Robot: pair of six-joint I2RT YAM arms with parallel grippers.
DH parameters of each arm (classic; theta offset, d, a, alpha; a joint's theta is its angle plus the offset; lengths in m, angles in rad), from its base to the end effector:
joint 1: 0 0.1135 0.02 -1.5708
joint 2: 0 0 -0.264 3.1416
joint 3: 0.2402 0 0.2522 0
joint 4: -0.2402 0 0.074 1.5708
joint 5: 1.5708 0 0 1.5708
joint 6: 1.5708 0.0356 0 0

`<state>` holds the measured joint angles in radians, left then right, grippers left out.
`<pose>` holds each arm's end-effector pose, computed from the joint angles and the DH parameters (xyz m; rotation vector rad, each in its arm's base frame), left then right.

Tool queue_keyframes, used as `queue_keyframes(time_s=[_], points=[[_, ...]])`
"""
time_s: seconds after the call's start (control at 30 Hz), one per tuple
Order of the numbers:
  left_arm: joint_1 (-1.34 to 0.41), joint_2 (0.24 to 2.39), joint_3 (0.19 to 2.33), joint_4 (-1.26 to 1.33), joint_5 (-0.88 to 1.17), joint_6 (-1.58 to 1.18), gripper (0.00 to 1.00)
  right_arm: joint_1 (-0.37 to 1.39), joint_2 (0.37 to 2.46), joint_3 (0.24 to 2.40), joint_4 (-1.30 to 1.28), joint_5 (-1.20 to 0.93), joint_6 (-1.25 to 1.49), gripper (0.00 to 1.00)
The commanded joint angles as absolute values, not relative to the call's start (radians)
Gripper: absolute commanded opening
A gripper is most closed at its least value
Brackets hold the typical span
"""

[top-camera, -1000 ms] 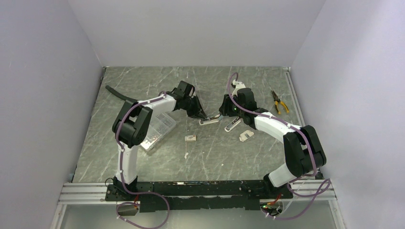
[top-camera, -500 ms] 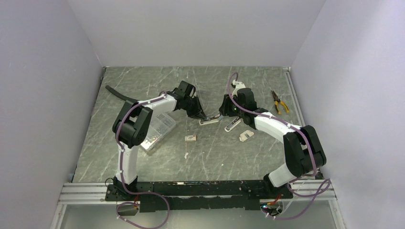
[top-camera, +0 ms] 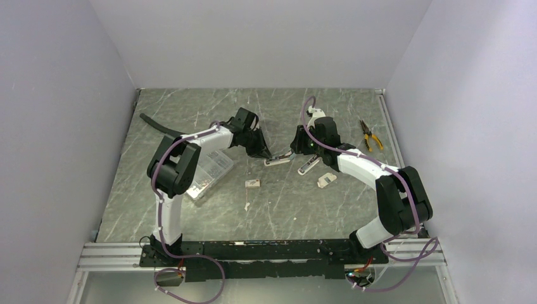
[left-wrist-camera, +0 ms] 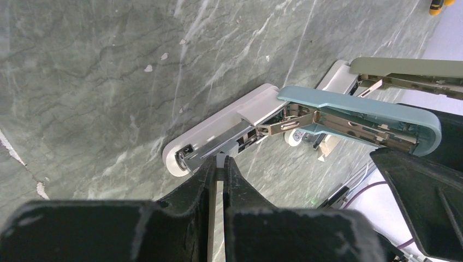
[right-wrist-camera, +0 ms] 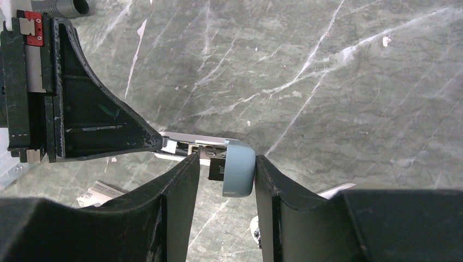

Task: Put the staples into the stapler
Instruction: Install the staple into the stapler.

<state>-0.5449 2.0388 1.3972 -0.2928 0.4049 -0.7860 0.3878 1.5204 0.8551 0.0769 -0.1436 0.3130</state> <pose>0.3645 -0.2373 0.1647 -0.1442 2.7162 -0.9901 0.3011 0.1285 0.2125 -0.1672 2.1996 0.5537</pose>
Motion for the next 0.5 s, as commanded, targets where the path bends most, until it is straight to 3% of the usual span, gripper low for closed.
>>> queue_keyframes(time_s=[0.0, 0.47], points=[[-0.551, 2.013, 1.357, -0.338, 0.371, -0.760, 0.10, 0.388, 1.499, 0.858, 0.110, -0.153, 0.295, 0.46], [-0.522, 2.001, 1.346, -0.330, 0.389, -0.768, 0.10, 0.388, 1.497, 0.854, 0.115, -0.155, 0.294, 0.45]])
